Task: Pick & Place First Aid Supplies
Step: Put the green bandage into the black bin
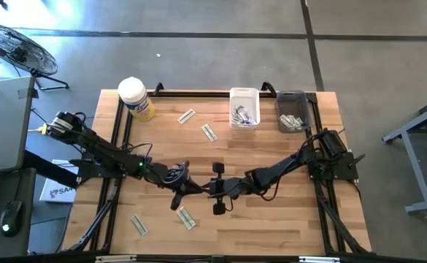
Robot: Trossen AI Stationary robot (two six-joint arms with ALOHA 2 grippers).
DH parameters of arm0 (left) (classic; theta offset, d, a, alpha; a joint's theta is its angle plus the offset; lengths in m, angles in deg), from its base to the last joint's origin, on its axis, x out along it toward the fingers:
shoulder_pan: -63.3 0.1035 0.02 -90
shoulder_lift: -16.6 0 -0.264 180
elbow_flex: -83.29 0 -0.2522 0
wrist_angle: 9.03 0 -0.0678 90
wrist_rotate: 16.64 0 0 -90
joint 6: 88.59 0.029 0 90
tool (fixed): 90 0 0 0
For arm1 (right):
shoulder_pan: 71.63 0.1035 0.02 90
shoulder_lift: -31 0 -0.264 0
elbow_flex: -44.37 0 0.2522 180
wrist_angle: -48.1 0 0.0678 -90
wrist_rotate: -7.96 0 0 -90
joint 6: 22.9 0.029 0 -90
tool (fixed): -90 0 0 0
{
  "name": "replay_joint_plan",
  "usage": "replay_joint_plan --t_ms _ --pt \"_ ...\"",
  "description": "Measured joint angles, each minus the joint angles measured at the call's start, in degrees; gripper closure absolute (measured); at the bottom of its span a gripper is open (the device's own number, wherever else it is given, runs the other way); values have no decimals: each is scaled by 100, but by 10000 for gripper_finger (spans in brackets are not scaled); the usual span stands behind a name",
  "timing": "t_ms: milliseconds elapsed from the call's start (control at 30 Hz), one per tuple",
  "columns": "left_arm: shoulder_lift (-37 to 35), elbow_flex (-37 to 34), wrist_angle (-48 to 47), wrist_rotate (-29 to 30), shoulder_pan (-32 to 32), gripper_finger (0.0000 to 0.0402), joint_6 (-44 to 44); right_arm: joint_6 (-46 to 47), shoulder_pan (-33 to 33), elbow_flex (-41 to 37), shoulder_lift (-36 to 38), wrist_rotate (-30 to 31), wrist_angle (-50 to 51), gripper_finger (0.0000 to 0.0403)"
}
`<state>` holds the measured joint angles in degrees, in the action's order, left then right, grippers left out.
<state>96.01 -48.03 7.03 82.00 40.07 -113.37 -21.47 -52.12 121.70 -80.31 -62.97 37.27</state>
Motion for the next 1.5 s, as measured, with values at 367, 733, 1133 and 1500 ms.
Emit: replay_joint_plan --t_ms 367,733,1133,1500 --pt "-16 0 38 9 -1 202 404 1406 -80 -7 591 559 1734 400" --pt "-16 -2 9 122 -3 162 417 3466 -708 -2 2304 1655 6924 400" --pt "-16 -2 7 141 -3 163 398 4006 -2503 -304 2532 3117 9626 401" --pt "-14 -4 -175 158 -3 163 395 4301 -4560 -1431 2529 3148 8963 399"
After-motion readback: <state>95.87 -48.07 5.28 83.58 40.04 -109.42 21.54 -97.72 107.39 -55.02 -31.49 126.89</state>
